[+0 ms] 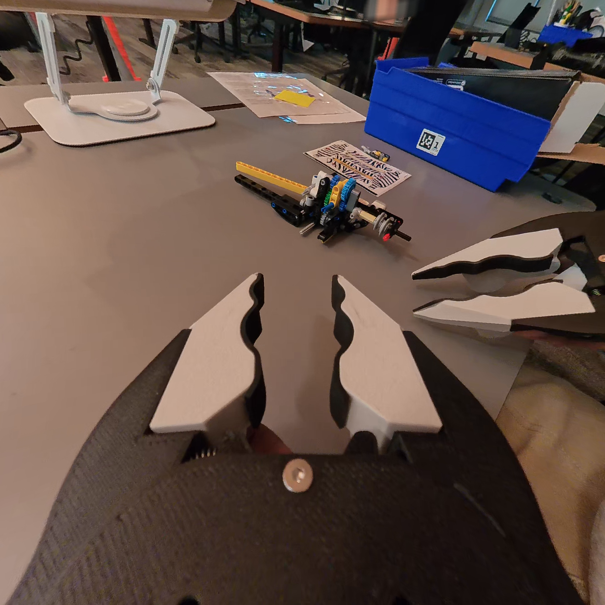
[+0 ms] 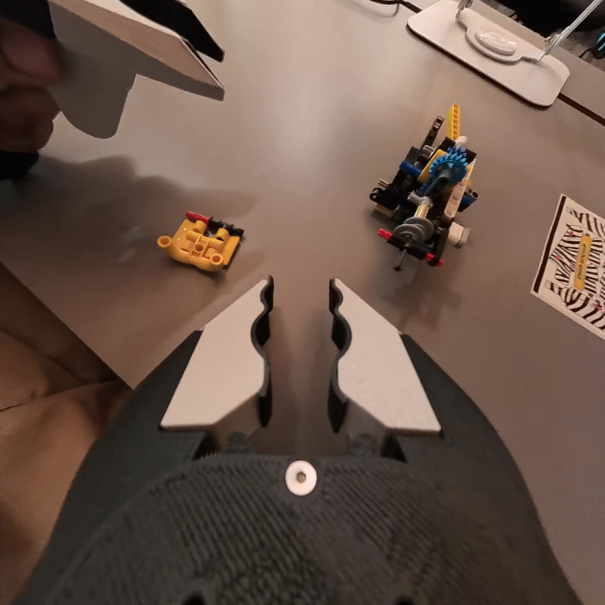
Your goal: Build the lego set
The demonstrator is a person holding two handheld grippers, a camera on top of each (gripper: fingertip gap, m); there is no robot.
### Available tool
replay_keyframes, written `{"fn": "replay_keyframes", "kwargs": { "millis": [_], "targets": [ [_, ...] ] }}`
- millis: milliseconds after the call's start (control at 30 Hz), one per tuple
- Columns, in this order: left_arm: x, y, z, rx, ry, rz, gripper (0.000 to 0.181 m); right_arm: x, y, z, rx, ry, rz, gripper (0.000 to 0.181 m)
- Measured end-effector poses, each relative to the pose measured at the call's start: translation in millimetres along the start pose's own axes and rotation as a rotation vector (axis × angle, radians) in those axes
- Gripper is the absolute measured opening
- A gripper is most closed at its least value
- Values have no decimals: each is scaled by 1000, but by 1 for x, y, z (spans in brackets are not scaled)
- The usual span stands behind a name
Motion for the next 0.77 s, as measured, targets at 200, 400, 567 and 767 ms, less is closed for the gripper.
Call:
{"fn": "replay_keyframes", "kwargs": {
  "millis": [200, 400, 567, 767],
  "targets": [
    [-1, 0, 0, -3, -7, 0, 40, -7, 1, 1, 5, -22, 24, 34],
    [0, 1, -1, -7, -6, -2, 40, -24, 3, 10, 52, -64, 89, 38],
    [9, 4, -6, -45, 100, -8, 41, -60, -4, 43, 230, 190, 295, 50],
    [12, 5, -8, -59, 127, -20, 42, -58, 6, 32, 167, 110, 239, 49]
  ]
}}
Point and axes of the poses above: each gripper's, where its closed fingertips meet, y out along the fingers, z out of its top, x = y × z across the jaws, the point moved 1 cm from there along -y, back along the fingers, and after that the axes turned 12 degrees about x, right-handed, at the moved point
